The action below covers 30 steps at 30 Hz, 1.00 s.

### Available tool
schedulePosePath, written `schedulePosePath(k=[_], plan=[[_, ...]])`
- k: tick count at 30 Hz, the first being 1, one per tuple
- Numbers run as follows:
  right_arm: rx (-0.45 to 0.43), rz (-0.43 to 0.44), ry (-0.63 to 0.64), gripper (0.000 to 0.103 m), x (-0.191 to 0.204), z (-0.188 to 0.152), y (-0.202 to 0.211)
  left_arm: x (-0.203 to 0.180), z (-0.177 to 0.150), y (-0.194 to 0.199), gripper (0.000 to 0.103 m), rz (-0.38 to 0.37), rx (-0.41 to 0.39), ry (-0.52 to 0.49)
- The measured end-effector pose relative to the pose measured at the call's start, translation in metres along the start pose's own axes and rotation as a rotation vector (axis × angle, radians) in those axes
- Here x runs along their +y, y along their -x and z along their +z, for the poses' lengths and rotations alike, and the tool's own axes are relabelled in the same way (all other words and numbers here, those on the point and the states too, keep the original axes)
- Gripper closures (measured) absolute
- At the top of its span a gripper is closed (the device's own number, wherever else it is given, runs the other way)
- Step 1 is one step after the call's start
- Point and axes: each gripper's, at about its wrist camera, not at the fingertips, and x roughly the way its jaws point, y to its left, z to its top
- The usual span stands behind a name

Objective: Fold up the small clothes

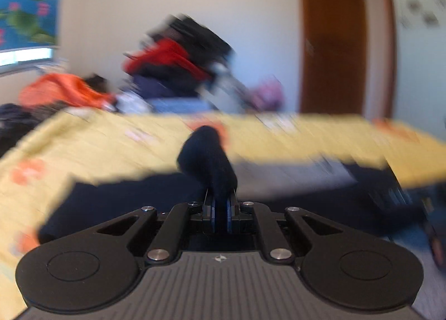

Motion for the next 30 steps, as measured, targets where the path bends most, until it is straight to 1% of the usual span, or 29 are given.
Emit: schedulePosePath(k=[2,3,5,6,9,12,13,14,15,16,17,18,19,20,21,22,23,25,27,29,30], plan=[[-0.001,0.001,-0.002,0.000,0.000,0.000,0.000,-0.016,-0.009,-0.005,0.096,-0.006,0.046,-0.044],[-0.002,0.003,-0.004,0.000,0.000,0.000,0.000,-0.017,-0.009,-0.006,0.096,-0.011,0.058,-0.045],[-0.002,0.004,-0.005,0.000,-0.001,0.000,0.000,-0.010,-0.012,-0.012,0.095,-0.042,0.127,-0.034],[-0.002,0.003,-0.004,0.000,-0.001,0.000,0.000,-0.006,-0.014,-0.013,0.095,-0.054,0.137,-0.011],[0.000,-0.003,0.004,0.000,0.000,0.000,0.000,0.009,-0.015,-0.011,0.095,-0.086,0.133,0.048],[0.027,-0.009,0.020,0.000,0.006,0.007,0.002,0.010,-0.015,-0.010,0.095,-0.078,0.130,0.044],[0.033,0.022,-0.019,0.000,0.009,0.012,0.008,0.008,-0.013,-0.013,0.095,-0.076,0.131,0.038],[0.018,0.103,-0.080,0.000,0.012,0.018,0.019,0.008,-0.013,-0.014,0.095,-0.075,0.131,0.035],[0.014,0.217,-0.136,0.000,0.018,0.023,0.028,0.008,-0.013,-0.014,0.095,-0.079,0.130,0.035],[0.037,0.337,-0.182,0.000,0.026,0.029,0.034,0.007,-0.011,-0.017,0.095,-0.087,0.128,0.036],[0.086,0.439,-0.210,0.000,0.038,0.034,0.034,0.006,-0.009,-0.019,0.094,-0.099,0.122,0.037],[0.143,0.517,-0.218,0.000,0.052,0.037,0.032,0.008,-0.009,-0.015,0.092,-0.128,0.106,0.042],[0.200,0.564,-0.217,0.000,0.066,0.040,0.026,0.012,-0.009,-0.013,0.084,-0.166,0.088,0.058],[0.251,0.596,-0.220,0.000,0.078,0.040,0.020,0.018,-0.010,-0.009,0.071,-0.194,0.068,0.085],[0.290,0.618,-0.229,0.000,0.087,0.040,0.013,0.024,-0.012,-0.007,0.063,-0.204,0.047,0.117],[0.320,0.633,-0.241,0.001,0.092,0.039,0.006,0.029,-0.013,-0.004,0.047,-0.198,0.025,0.147],[0.338,0.639,-0.258,0.001,0.096,0.038,0.000,0.034,-0.014,0.001,0.037,-0.192,-0.001,0.173],[0.353,0.646,-0.312,0.001,0.096,0.036,-0.009,0.040,-0.016,0.008,0.031,-0.169,-0.051,0.219],[0.365,0.669,-0.381,0.004,0.091,0.033,-0.014,0.046,-0.017,0.009,0.031,-0.167,-0.065,0.257],[0.374,0.676,-0.424,0.009,0.086,0.030,-0.019,0.049,-0.017,0.009,0.031,-0.163,-0.061,0.276],[0.375,0.674,-0.433,0.015,0.085,0.028,-0.019,0.050,-0.017,0.010,0.031,-0.162,-0.065,0.282]])
